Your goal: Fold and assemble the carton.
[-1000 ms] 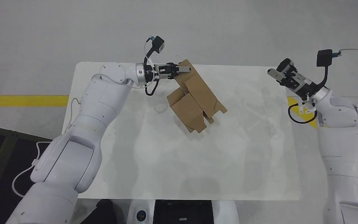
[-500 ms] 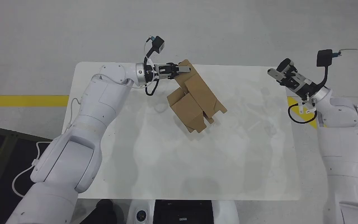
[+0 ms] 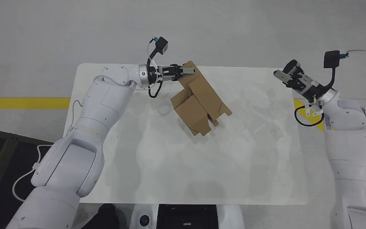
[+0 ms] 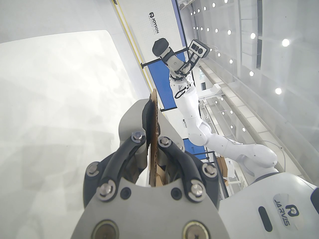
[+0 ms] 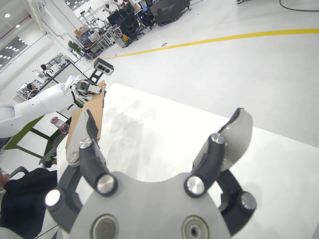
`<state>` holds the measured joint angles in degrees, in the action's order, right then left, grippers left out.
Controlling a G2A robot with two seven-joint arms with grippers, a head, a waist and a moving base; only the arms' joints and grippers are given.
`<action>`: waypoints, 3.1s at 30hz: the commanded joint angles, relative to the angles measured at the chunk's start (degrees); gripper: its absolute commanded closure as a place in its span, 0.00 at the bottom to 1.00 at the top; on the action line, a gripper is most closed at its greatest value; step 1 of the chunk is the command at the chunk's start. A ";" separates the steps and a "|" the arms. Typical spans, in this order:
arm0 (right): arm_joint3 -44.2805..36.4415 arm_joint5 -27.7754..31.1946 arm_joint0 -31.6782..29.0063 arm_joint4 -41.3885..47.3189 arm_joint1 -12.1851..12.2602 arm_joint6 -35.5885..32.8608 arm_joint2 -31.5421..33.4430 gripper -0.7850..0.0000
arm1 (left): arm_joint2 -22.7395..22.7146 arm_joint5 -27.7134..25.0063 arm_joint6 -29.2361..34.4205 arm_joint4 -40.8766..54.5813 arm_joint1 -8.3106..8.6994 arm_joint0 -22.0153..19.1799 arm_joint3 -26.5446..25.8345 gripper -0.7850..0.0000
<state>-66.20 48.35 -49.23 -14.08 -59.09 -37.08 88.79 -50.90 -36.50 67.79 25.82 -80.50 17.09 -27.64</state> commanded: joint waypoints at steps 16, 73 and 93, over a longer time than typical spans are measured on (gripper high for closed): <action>-2.00 0.54 -0.18 4.66 0.20 -8.38 -5.17 0.00 | -0.20 4.20 -0.72 -4.11 1.00 2.02 -7.85 1.00; -5.19 3.39 17.16 40.75 11.26 -15.48 -54.24 1.00 | 4.69 2.29 2.29 -1.15 -0.77 1.92 -16.51 0.00; 0.73 -2.92 15.71 59.98 11.43 -13.42 -48.51 1.00 | -1.95 0.52 -0.76 0.45 2.72 8.94 -17.26 0.00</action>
<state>-65.40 45.67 -33.28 45.57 -47.53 -50.94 40.08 -53.12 -36.17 67.12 26.39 -77.70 25.66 -44.77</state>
